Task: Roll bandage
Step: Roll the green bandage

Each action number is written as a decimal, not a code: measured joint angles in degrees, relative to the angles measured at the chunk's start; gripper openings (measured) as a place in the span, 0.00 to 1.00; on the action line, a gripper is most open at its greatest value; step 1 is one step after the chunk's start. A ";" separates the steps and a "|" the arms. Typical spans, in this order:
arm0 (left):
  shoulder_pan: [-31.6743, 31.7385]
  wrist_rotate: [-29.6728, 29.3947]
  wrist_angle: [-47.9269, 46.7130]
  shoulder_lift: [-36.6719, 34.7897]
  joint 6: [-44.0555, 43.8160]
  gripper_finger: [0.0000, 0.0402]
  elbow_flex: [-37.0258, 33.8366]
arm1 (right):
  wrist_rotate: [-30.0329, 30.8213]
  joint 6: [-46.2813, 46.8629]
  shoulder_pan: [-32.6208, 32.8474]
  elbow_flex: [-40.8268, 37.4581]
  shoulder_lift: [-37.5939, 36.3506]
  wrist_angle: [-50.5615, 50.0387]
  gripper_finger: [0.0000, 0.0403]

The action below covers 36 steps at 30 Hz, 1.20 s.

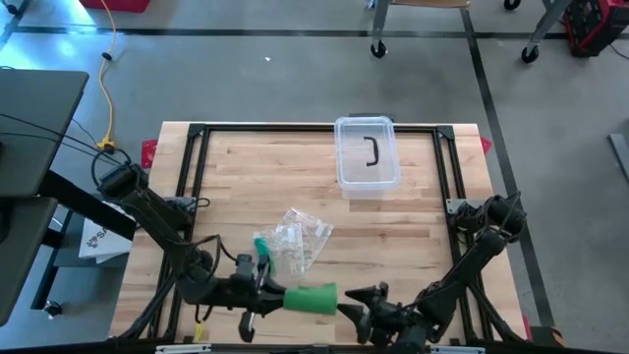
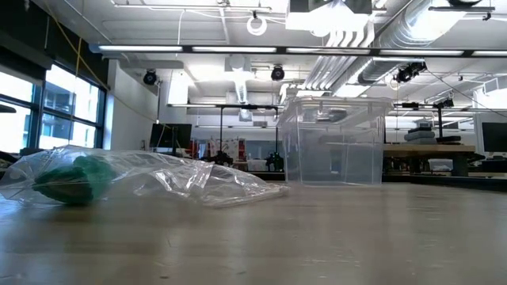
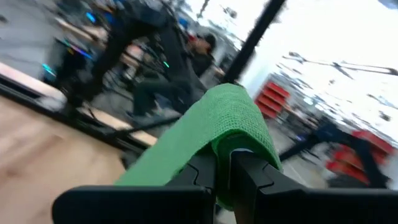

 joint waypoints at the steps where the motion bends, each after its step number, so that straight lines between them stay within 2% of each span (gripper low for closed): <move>1: 0.00 1.70 -1.07 -0.41 -1.30 0.03 0.00 | 0.26 -0.81 -0.08 0.00 0.00 0.02 0.66; 5: 0.54 5.45 -2.46 -0.65 -4.78 0.03 0.00 | -0.23 -3.84 -0.63 1.25 0.00 0.76 0.66; 13: 3.14 7.20 -7.40 -0.67 -10.15 0.03 0.00 | -1.60 -6.84 -2.12 4.41 0.00 0.91 0.66; 22: 6.28 8.44 -7.86 -0.65 -10.16 0.03 0.00 | -3.02 -7.22 -1.07 4.72 0.00 0.76 0.66; 36: 7.34 9.44 -9.75 -0.65 -13.15 0.03 0.00 | -4.99 -9.95 -0.74 4.68 0.00 1.29 0.66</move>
